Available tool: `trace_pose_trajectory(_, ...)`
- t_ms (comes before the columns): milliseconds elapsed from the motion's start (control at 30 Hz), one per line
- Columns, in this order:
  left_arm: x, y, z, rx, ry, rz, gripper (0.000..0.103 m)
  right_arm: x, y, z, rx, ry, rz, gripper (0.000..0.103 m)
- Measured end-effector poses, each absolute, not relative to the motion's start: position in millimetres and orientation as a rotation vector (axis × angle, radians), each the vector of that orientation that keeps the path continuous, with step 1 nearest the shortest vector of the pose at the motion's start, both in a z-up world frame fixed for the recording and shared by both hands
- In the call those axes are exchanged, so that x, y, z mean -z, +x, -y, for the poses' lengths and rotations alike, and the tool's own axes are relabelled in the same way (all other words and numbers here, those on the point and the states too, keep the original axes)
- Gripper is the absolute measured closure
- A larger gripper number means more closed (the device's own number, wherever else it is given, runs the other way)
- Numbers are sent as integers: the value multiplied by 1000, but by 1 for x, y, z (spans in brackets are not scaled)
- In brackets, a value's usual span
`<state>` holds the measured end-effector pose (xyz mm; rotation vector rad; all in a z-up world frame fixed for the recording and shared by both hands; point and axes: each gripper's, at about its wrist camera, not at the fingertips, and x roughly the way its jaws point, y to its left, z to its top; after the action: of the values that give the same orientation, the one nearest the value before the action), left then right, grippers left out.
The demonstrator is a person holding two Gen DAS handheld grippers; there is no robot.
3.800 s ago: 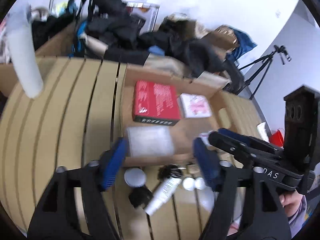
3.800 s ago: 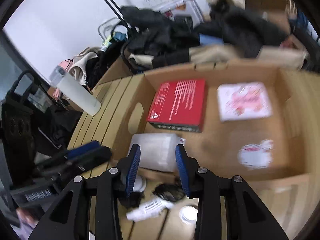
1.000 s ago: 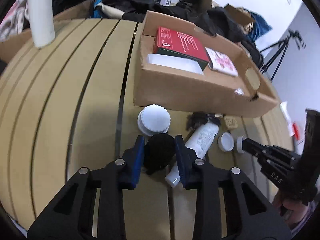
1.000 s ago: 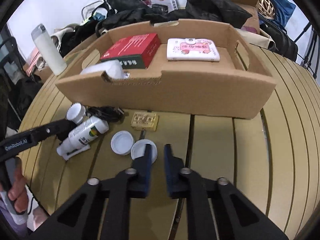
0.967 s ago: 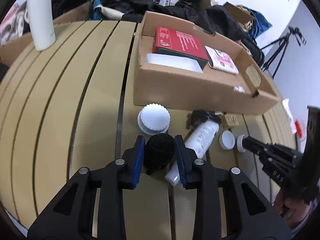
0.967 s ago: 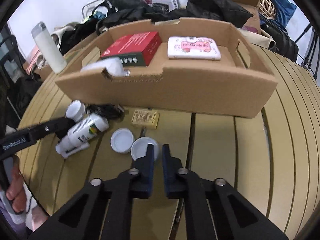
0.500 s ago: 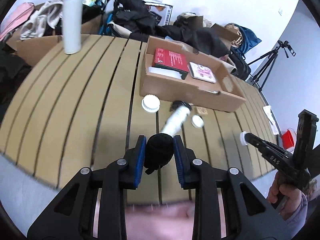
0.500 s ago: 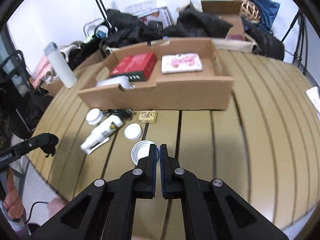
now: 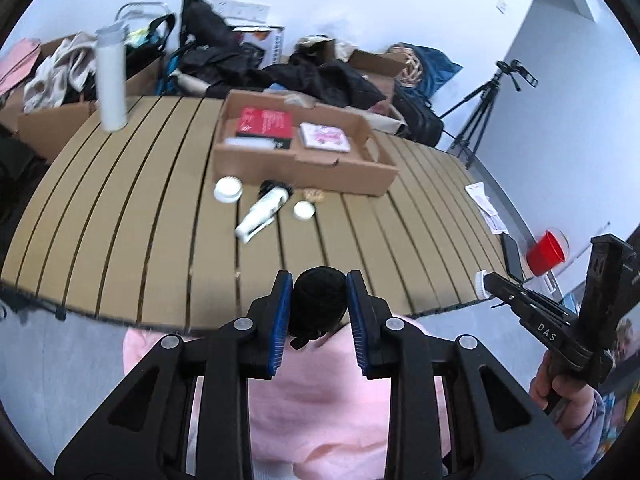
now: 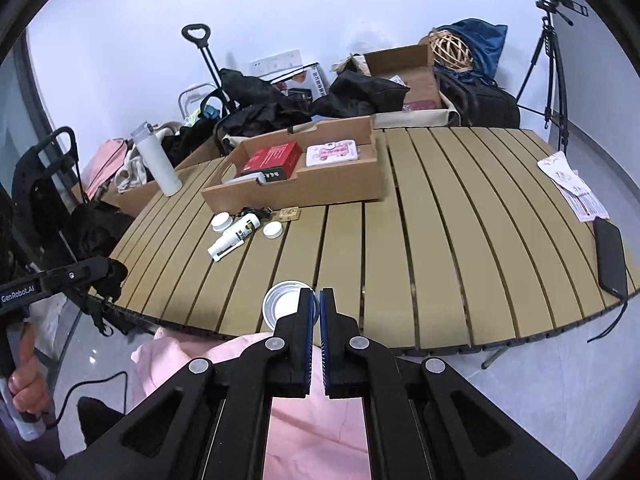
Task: Organize objects
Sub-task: 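Carry the black item into the cardboard tray and open the left gripper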
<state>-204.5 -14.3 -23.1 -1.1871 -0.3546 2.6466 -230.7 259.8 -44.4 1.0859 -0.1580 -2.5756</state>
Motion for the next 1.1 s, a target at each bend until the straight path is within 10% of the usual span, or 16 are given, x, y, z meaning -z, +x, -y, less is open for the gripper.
trace_pose_trajectory(300, -11, -341, 17, -2585, -1122, 356, 79, 23, -328, -227, 2500, 1039, 127, 100)
trace_pose_trajectory(667, 78, -506, 10, -2453, -1421, 303, 77, 74, -531, -134, 2360, 1247, 1, 100)
trace_pose_trajectory(933, 92, -523, 21, -2501, -1382, 252, 35, 113, -589, -108, 2284, 1325, 49, 94)
trace_pose_trajectory(1100, 73, -507, 28, -2571, -1418, 118, 17, 99, -580, -125, 2314, 1321, 67, 70)
